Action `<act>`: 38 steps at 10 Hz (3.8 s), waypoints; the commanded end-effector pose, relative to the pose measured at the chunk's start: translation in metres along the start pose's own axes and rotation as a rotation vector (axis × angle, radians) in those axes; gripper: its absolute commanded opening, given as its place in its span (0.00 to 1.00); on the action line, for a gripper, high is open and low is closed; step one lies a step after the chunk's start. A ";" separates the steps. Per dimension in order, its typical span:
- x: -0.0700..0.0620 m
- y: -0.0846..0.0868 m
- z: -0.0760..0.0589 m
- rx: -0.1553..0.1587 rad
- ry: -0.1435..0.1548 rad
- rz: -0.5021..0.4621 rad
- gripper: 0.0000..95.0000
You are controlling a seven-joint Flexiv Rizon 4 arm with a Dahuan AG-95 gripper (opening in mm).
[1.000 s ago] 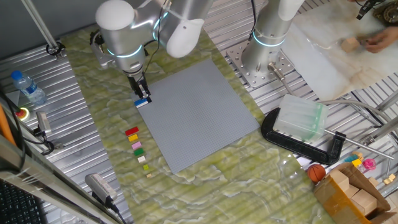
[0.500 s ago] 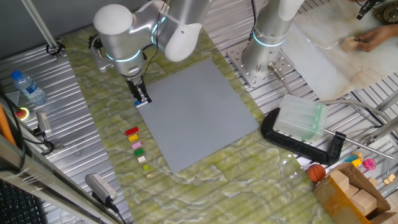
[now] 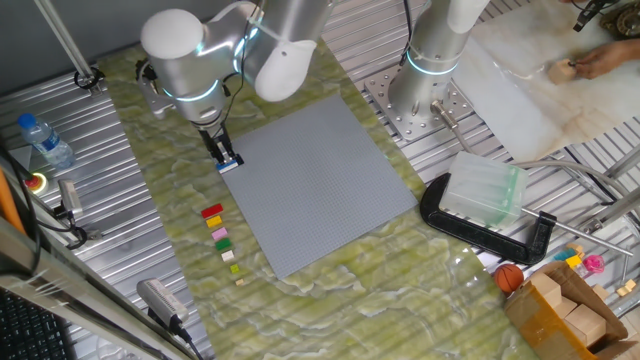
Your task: Build with small Lego blocks
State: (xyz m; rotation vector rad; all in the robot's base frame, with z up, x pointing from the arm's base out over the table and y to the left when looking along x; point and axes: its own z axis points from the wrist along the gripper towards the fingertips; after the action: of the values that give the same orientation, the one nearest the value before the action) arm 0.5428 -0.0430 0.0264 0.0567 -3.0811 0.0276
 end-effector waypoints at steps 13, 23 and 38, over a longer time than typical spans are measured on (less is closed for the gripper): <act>-0.025 0.035 -0.029 0.001 -0.023 -0.003 0.00; -0.041 0.055 -0.007 0.001 -0.030 0.055 0.00; -0.062 0.101 -0.013 0.007 -0.103 0.007 0.20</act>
State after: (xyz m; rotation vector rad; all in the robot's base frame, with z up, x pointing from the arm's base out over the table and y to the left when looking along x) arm 0.5985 0.0531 0.0329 0.1715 -3.1867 0.0873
